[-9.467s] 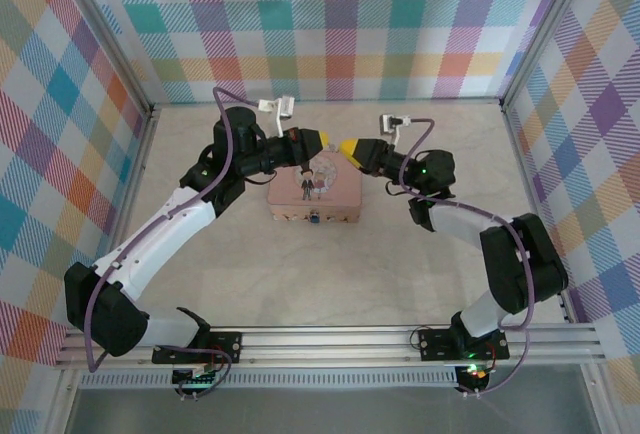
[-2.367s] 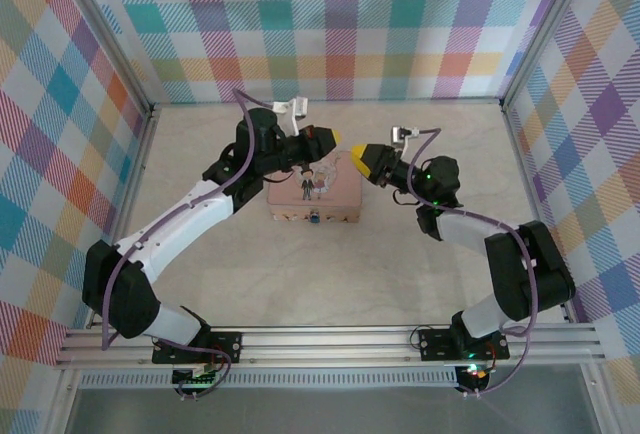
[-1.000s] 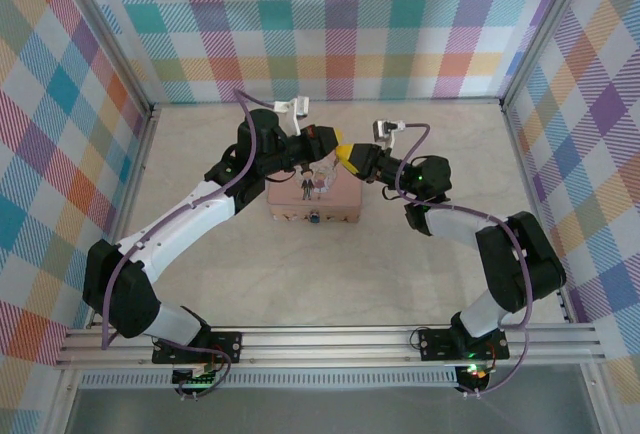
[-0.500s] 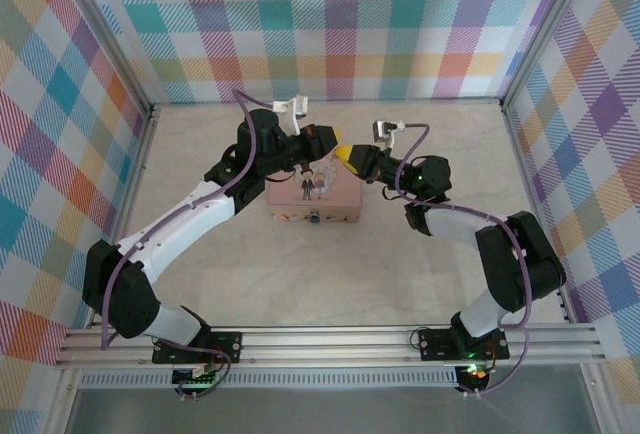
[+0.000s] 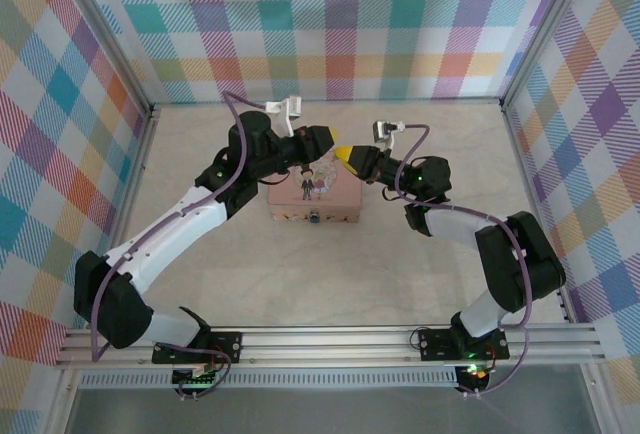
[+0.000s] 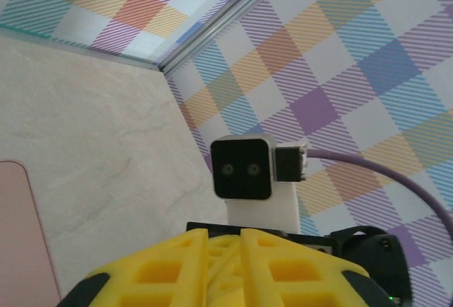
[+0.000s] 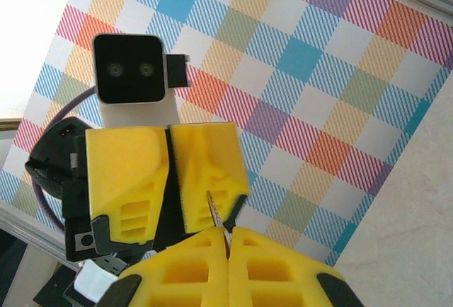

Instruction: Unlock a padlock with a key

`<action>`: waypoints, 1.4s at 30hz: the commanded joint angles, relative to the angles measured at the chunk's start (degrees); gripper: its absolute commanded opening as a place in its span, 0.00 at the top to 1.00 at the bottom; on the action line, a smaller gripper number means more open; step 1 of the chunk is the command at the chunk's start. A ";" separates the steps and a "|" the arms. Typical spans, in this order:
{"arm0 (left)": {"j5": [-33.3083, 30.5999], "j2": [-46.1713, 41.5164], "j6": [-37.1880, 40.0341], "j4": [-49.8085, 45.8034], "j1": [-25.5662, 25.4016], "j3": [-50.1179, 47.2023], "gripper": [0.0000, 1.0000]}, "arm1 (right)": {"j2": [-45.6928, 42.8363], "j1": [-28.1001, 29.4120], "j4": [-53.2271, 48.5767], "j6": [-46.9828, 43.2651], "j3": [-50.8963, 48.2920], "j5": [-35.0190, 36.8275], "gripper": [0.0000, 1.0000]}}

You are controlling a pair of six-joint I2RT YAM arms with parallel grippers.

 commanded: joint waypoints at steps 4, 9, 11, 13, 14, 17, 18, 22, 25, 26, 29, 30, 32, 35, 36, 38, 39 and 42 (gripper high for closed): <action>2.10 -0.73 -0.47 1.38 0.24 -1.23 0.97 | -0.21 -0.16 2.93 -1.47 -0.19 -0.65 1.00; 3.06 0.37 -0.51 1.00 0.10 -0.71 0.89 | -0.57 -0.16 3.39 -1.56 -0.34 -0.47 1.00; 3.48 0.81 -0.77 1.06 -0.02 -0.71 0.89 | -0.81 -0.16 3.31 -1.73 -0.39 -0.54 1.00; 3.91 1.11 -0.84 1.38 -0.19 -0.87 0.96 | -0.96 -0.16 3.00 -1.92 -0.32 -0.51 1.00; 4.04 1.20 -1.03 1.69 -0.27 -0.97 1.00 | -0.99 -0.20 2.80 -2.03 -0.39 -0.39 1.00; 4.29 1.30 -1.16 2.09 -0.33 -0.89 1.00 | -1.01 -0.16 2.33 -2.40 -0.42 -0.46 1.00; 4.16 1.20 -1.09 1.97 -0.32 -0.95 1.00 | -1.01 -0.16 2.09 -2.52 -0.34 -0.55 1.00; 1.85 0.27 0.67 -0.95 -0.12 -0.24 0.98 | -1.39 -0.33 0.33 -3.54 -0.39 -1.11 1.00; -2.93 -1.48 2.34 -5.35 0.95 -0.26 0.63 | -2.85 -1.73 -2.65 -4.86 -1.03 -1.84 1.00; -4.06 -2.16 2.76 -6.76 1.63 -0.57 0.55 | -3.50 -2.34 -3.35 -5.27 -1.33 -2.15 1.00; -7.56 -4.63 4.08 -11.14 3.83 -2.12 0.34 | -6.61 -5.00 -11.44 -9.09 -1.81 -3.52 1.00; -8.63 -5.35 4.41 -12.48 4.58 -2.77 0.31 | -7.75 -5.76 -14.95 -11.06 -1.86 -3.72 1.00; -10.58 -6.94 4.96 -15.25 6.49 -4.43 0.27 | -11.07 -7.19 -25.01 -17.21 -1.43 -3.83 1.00; -13.53 -8.61 5.01 -18.51 9.39 -7.12 0.19 | -15.83 -8.23 -45.47 -29.56 1.30 -0.82 1.00; -14.76 -8.78 5.31 -19.50 10.07 -7.82 0.16 | -17.00 -8.32 -52.68 -33.68 2.72 1.23 1.00; -17.76 -8.66 5.89 -22.33 11.60 -9.26 0.13 | -18.45 -8.23 -64.99 -41.72 5.63 5.95 1.00; -18.10 -8.35 5.91 -22.21 12.48 -9.99 0.12 | -18.89 -8.29 -68.80 -44.17 6.47 8.24 1.00; -18.18 -6.09 5.90 -18.81 14.67 -12.57 0.10 | -19.33 -8.21 -78.00 -49.25 8.42 15.20 1.00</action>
